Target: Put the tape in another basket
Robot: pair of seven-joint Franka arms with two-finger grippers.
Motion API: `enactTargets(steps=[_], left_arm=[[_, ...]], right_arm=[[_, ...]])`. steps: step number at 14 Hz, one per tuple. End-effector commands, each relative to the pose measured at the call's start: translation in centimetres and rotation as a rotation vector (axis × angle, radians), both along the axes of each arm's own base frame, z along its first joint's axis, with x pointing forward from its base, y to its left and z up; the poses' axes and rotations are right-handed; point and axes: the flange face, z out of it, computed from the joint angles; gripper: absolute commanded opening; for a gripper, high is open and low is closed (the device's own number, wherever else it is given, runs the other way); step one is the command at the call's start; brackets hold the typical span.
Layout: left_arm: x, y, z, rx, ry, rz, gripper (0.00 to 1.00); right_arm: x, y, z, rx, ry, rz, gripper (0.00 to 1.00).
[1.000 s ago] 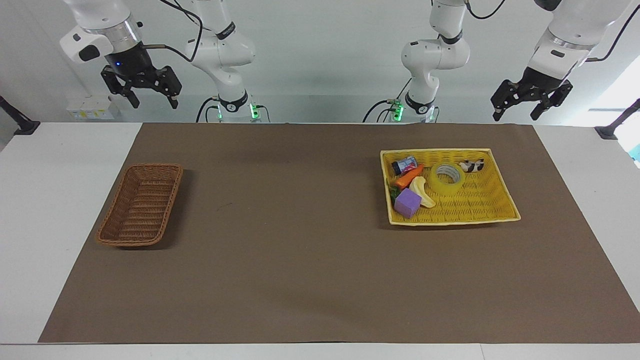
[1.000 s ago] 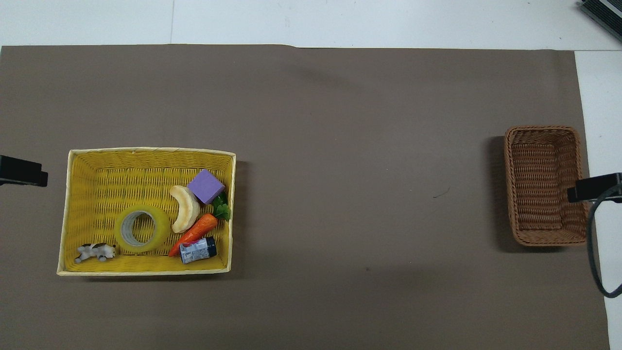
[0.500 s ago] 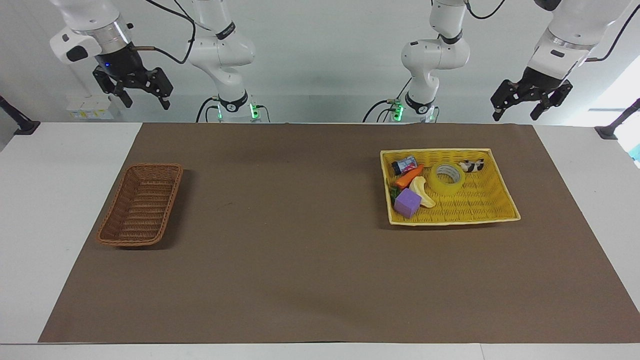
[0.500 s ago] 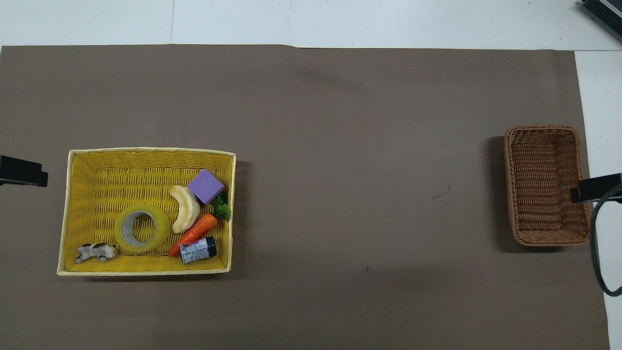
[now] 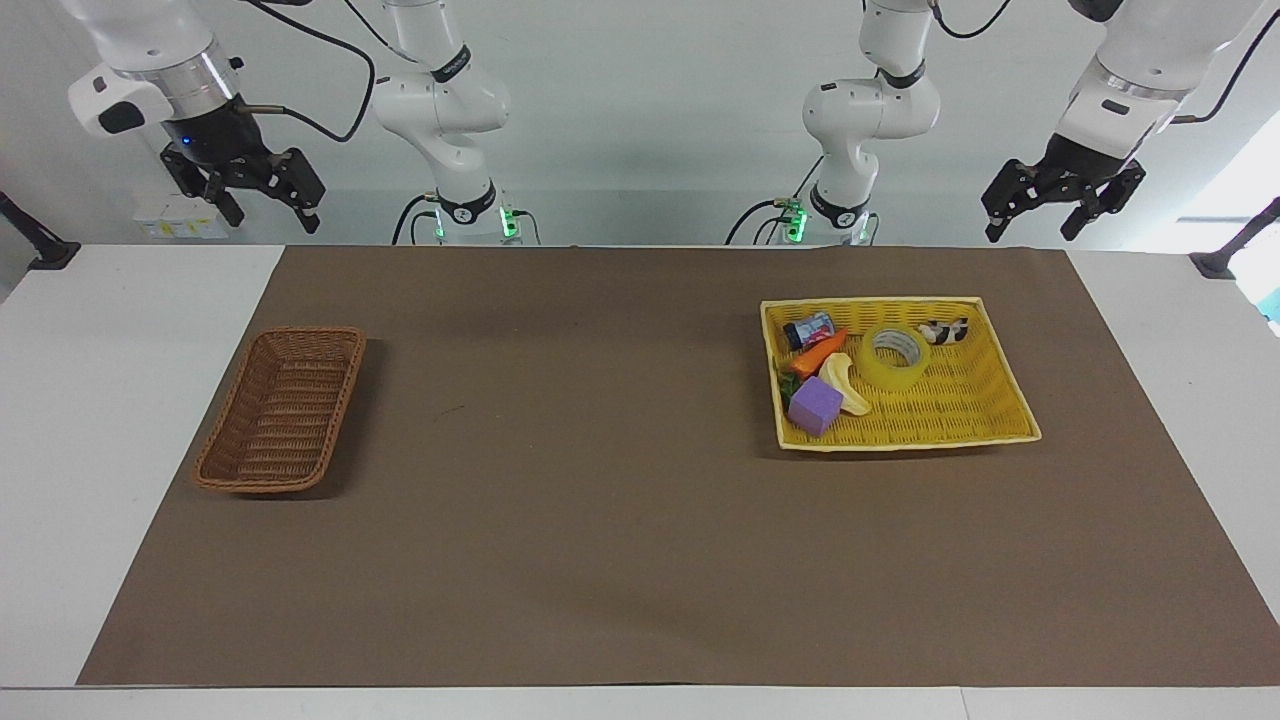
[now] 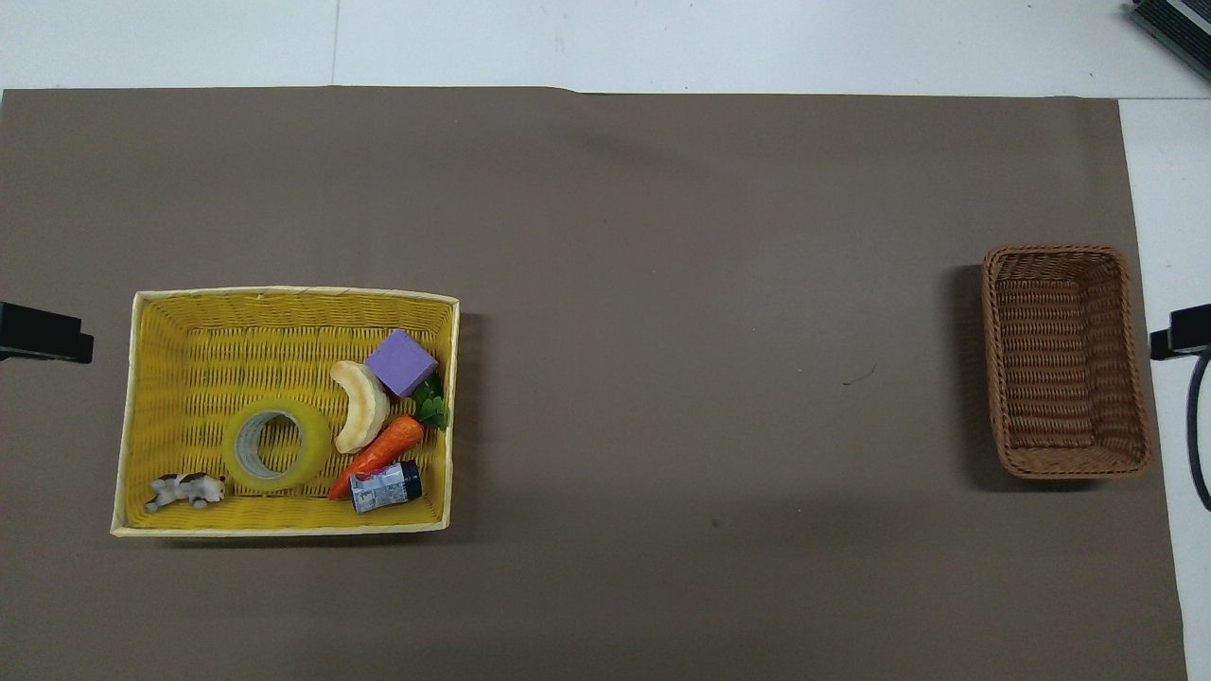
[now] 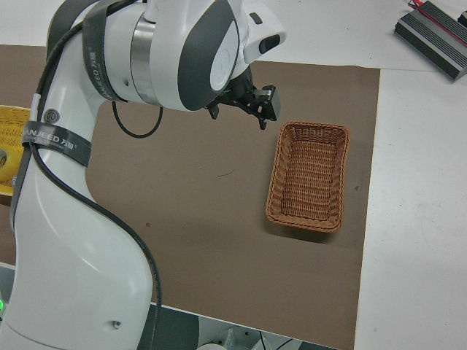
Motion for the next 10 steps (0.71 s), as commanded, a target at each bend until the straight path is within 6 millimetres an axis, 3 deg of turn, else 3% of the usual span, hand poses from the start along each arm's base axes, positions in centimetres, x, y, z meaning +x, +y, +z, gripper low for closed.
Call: enactTargets(steps=[1, 5, 10], left_arm=[[-0.4, 0.2, 0.5, -0.012, 0.0, -0.007, 1.0], [-0.4, 0.2, 0.5, -0.014, 0.0, -0.009, 1.0], [-0.4, 0.3, 0.0, -0.012, 0.003, -0.01, 1.0]], right_arm=[[0.1, 0.2, 0.6, 0.014, -0.004, -0.01, 1.0], [0.3, 2.6, 0.8, -0.002, -0.012, 0.04, 1.0], [0.3, 2.5, 0.8, -0.007, -0.013, 0.038, 1.0]])
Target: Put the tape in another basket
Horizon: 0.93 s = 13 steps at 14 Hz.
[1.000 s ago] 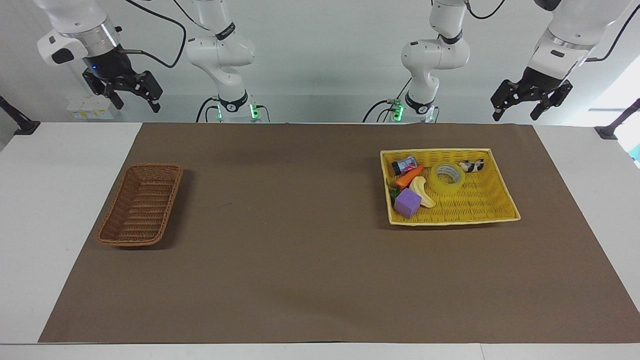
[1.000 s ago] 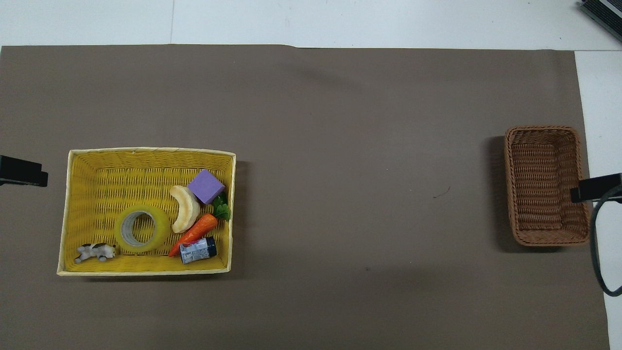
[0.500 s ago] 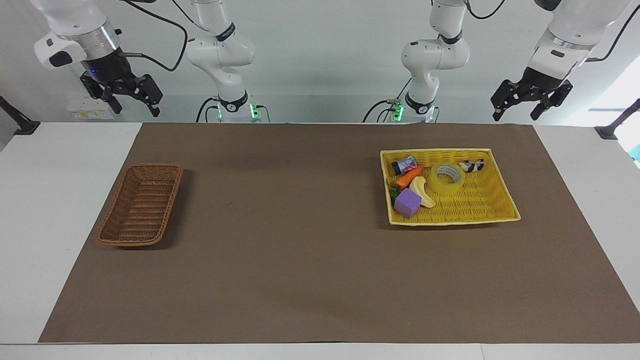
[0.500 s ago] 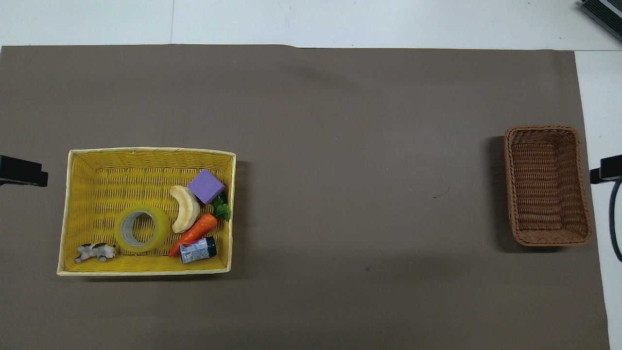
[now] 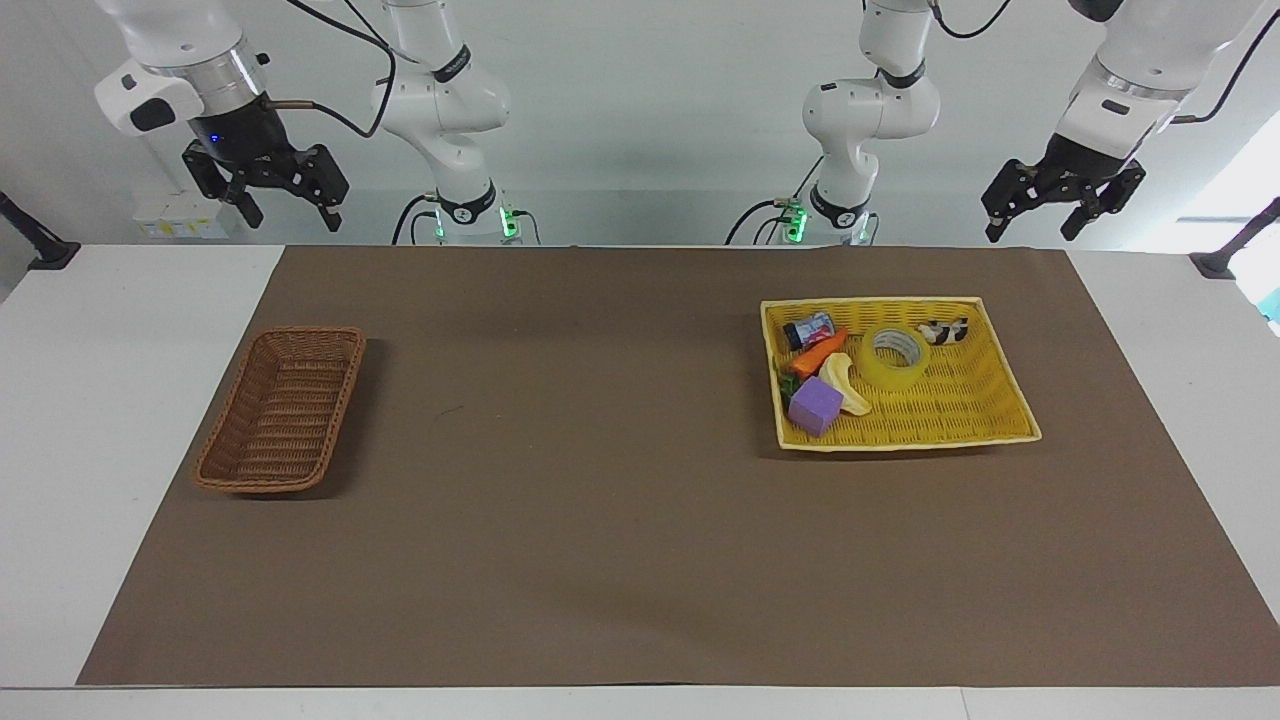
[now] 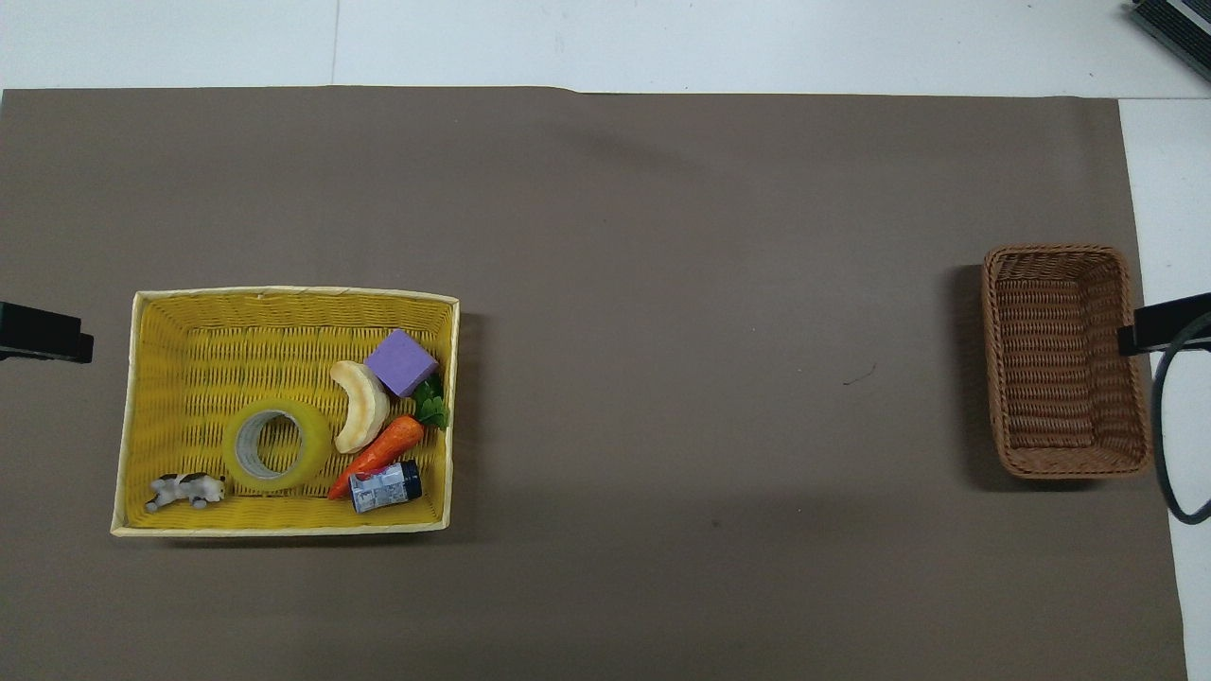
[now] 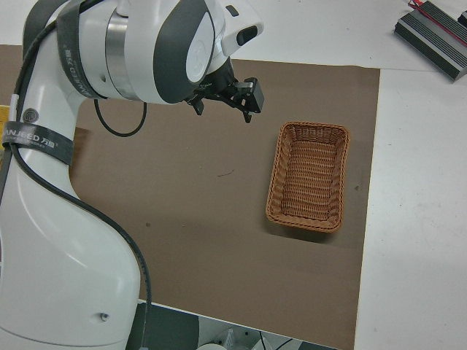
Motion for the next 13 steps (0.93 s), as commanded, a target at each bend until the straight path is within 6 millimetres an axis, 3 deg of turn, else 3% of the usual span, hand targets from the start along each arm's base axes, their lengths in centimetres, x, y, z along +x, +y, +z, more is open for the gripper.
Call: enactTargets(steps=[1, 7, 13], left_arm=[[-0.3, 0.3, -0.3, -0.014, -0.002, -0.012, 1.0], [0.6, 1.8, -2.9, -0.013, -0.013, -0.025, 1.0], [1.7, 4.5, -9.5, -0.009, -0.035, -0.084, 1.0]], right_arm=[[0.0, -0.2, 0.3, -0.003, -0.003, -0.014, 1.0], [0.0, -0.3, 0.2, -0.002, -0.001, -0.015, 1.0], [0.0, -0.4, 0.2, -0.003, -0.001, -0.017, 1.0]])
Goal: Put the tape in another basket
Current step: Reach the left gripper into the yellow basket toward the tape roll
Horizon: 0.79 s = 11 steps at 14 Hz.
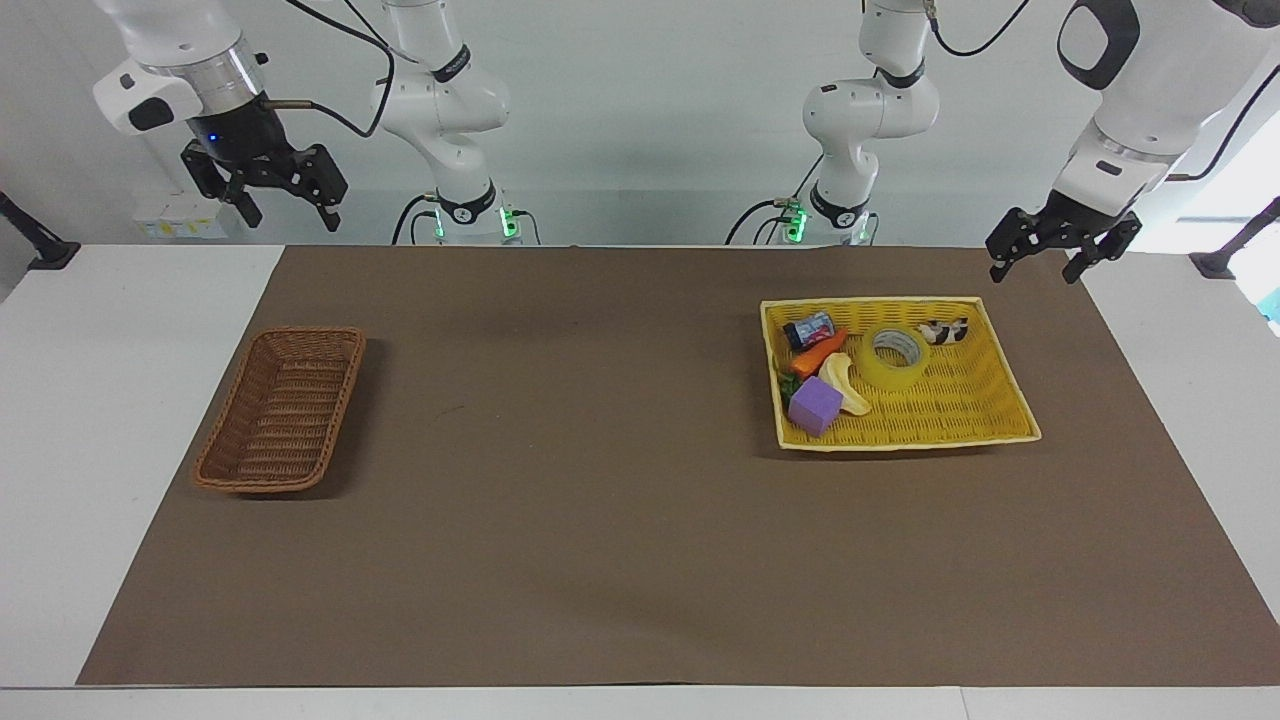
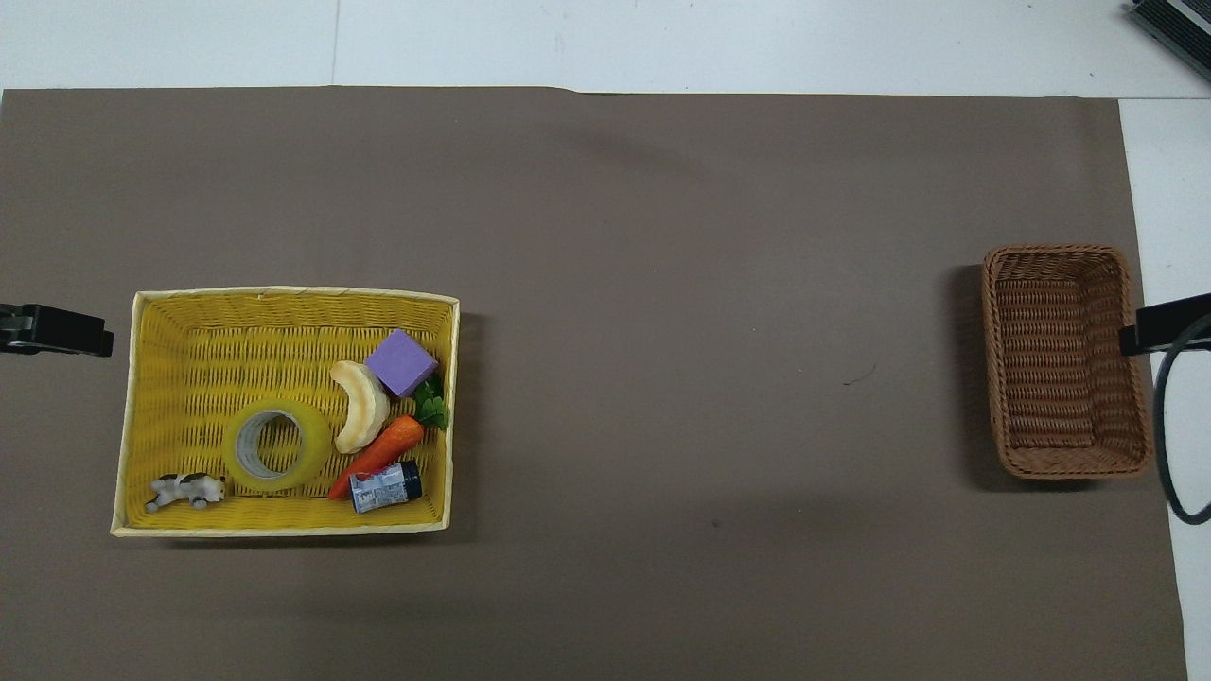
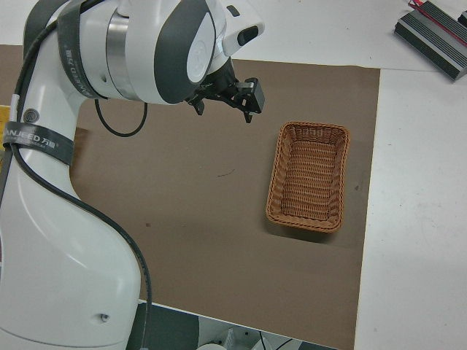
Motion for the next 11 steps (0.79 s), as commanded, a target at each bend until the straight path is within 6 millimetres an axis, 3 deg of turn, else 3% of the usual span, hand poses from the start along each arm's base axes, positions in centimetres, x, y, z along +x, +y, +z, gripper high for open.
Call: enactTargets(steps=[1, 10, 11], left_arm=[[-0.1, 1.2, -3.0, -0.01, -0.028, -0.029, 1.0], [0.7, 1.8, -12.5, -0.059, -0.04, -0.117, 1.0], [0.8, 1.7, -14.3, -0.064, -0.033, -0.115, 1.0]], right_arm=[[0.0, -0.3, 0.2, -0.003, -0.001, -0.015, 1.0], [0.0, -0.4, 0.1, -0.001, 0.001, -0.017, 1.0], [-0.1, -0.4, 0.1, -0.003, 0.001, -0.017, 1.0]])
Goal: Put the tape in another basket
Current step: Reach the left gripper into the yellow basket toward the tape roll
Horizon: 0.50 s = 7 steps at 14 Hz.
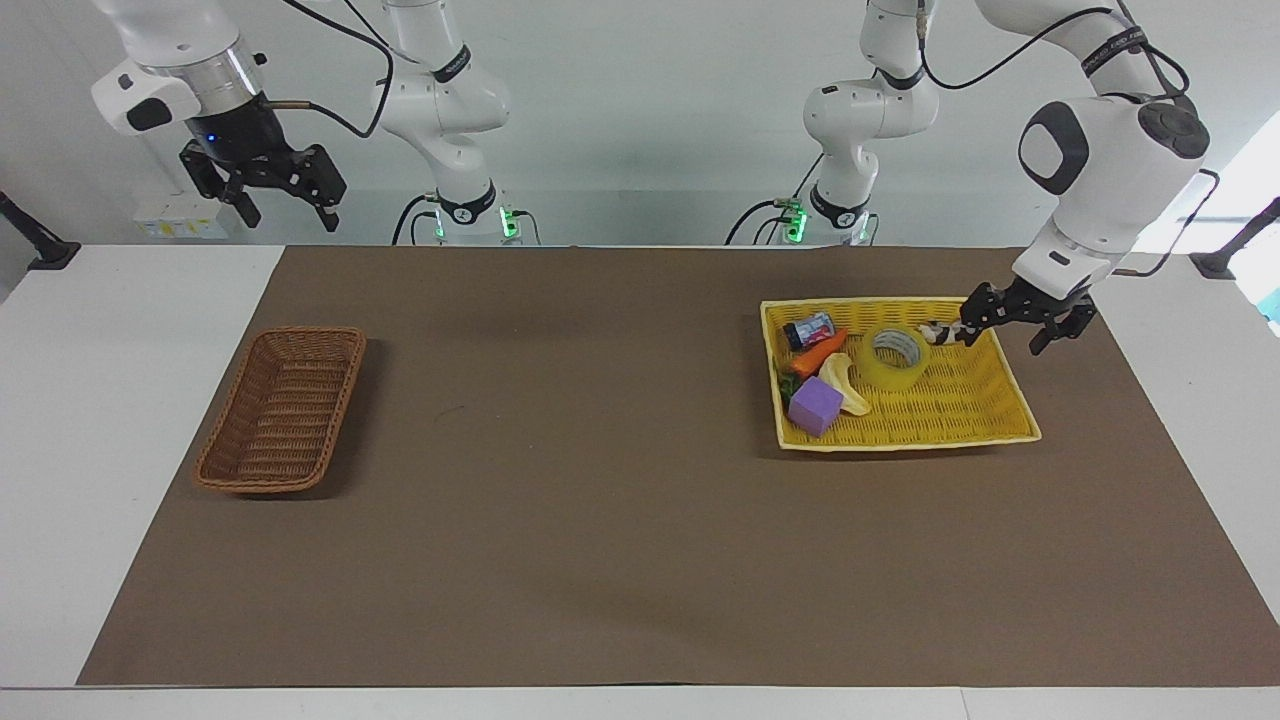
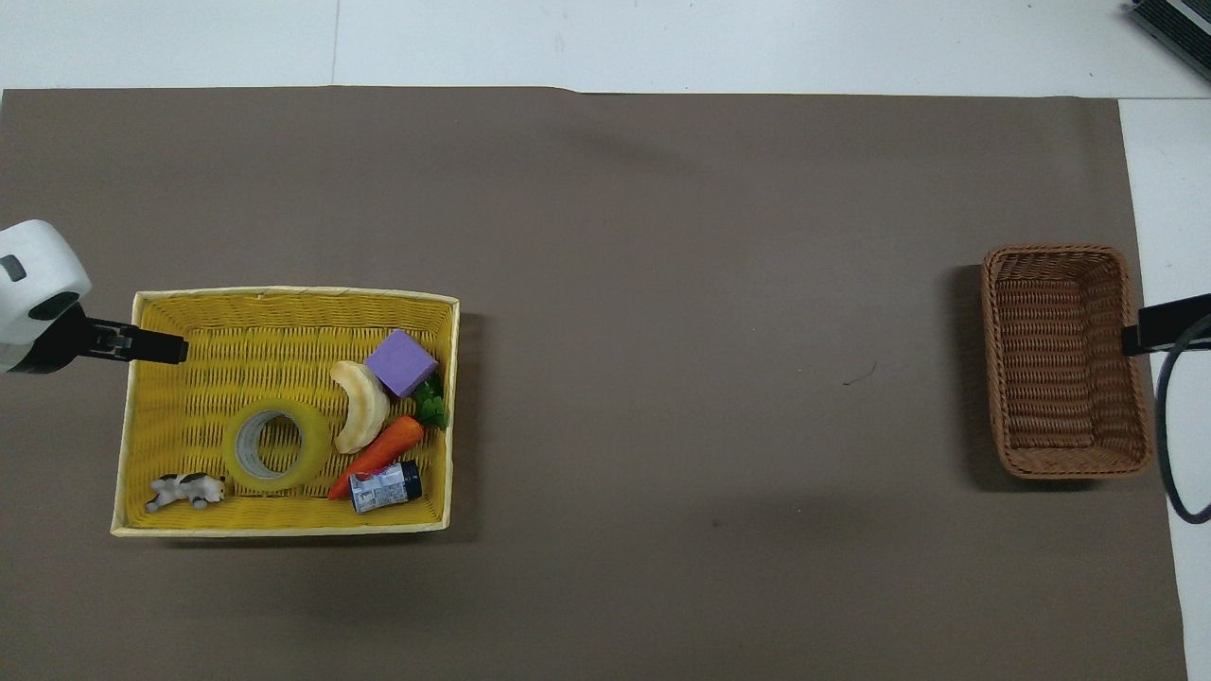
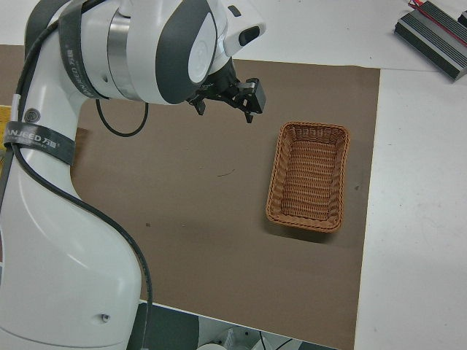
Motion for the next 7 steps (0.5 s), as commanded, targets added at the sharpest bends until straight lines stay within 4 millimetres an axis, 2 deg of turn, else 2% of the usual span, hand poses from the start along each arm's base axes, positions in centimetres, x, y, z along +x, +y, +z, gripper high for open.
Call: enactTargets(steps=[1, 4, 7], left_arm=[[-0.2, 0.3, -4.1, -0.022, -0.01, -0.005, 1.0], [-1.0, -0.3, -8.4, -0.02, -0.003, -0.008, 1.0], [-1.9, -0.3, -10.9, -0.024, 0.046, 0.0, 1.0]], right_arm=[[-0.1, -0.3, 0.1, -0.001, 0.002, -0.014, 1.0], [-0.1, -0.3, 0.1, -0.001, 0.001, -0.014, 1.0], [-0.1, -0.3, 0.1, -0.001, 0.002, -0.014, 1.0]])
